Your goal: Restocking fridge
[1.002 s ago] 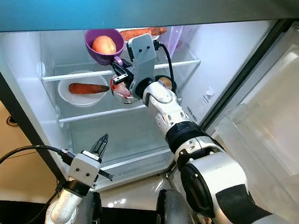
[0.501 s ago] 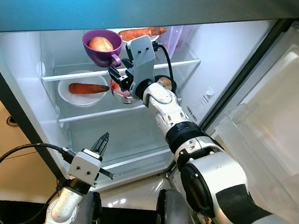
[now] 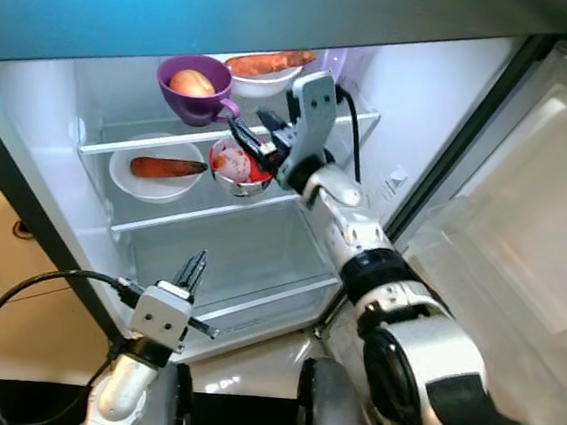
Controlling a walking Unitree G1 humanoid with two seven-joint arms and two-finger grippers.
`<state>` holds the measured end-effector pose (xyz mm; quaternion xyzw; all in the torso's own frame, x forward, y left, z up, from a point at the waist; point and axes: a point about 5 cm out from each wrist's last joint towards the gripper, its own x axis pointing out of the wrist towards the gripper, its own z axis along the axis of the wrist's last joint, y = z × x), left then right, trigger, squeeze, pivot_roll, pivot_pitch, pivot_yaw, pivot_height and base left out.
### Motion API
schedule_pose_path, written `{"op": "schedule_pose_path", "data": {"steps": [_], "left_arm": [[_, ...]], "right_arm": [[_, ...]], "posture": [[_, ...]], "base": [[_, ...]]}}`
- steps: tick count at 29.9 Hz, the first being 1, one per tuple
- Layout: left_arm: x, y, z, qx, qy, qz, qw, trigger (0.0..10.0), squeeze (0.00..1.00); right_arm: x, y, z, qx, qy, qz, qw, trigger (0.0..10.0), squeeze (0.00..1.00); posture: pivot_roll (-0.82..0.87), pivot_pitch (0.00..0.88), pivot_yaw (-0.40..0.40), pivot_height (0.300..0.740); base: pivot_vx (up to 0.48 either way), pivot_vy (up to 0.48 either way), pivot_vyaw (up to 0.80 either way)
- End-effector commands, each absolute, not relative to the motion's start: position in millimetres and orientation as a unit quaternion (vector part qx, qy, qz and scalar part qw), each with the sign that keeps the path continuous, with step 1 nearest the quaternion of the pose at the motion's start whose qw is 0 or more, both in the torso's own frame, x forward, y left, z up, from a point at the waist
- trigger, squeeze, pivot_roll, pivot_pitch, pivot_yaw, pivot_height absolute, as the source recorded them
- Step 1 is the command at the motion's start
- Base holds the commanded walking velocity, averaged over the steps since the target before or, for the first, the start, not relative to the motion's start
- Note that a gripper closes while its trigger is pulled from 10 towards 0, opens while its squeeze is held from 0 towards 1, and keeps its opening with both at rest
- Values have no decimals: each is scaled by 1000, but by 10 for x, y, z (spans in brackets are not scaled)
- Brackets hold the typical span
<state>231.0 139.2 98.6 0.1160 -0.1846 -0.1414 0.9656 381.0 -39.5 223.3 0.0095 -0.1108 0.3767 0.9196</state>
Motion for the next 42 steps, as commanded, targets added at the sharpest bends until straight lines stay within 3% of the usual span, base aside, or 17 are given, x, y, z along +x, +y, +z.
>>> {"op": "schedule_pose_path", "data": {"steps": [1,9,11,18,20,23,31,36,42], "left_arm": [[2272,1387,931,109,-171,-144,968,10000,0],[2261,1393,893,112,-163,-146,969,10000,0],[2291,1458,696,131,-103,-132,977,10000,0],[2286,1579,388,136,-12,-102,985,10000,0],[2266,1689,187,127,51,-62,989,10000,0],[2251,1744,113,121,74,-39,989,10000,0],[2130,1703,-294,78,199,-58,975,10000,0],[2118,1717,-381,79,227,-49,970,10000,0],[2069,1764,-472,88,251,-37,963,10000,0]], "right_arm": [[3717,-475,2093,-11,-95,387,917,10000,0],[3448,-687,1700,-56,-44,395,916,10000,0],[3281,-825,1365,-57,6,393,918,10000,0],[3088,-887,920,-47,83,384,918,10000,0],[2959,-930,586,-43,148,366,918,10000,0],[2893,-960,448,-34,174,351,919,10000,0],[2660,-1186,-141,-45,279,247,927,10000,0],[2487,-1265,-348,-37,326,218,919,10000,0],[2399,-1334,-444,44,338,161,926,10000,0]], "posture": [[-114,181,-67,593],[-118,177,-63,593],[-127,168,-51,593],[-135,161,-42,593],[-136,158,-42,593],[-136,156,-44,593],[-131,145,-49,593],[-127,139,-41,593],[-118,126,-31,608]], "base": [[0,0,0],[0,0,0],[0,0,0],[0,0,0],[0,0,0],[0,0,0],[0,0,0],[0,0,0],[0,0,0]]}}
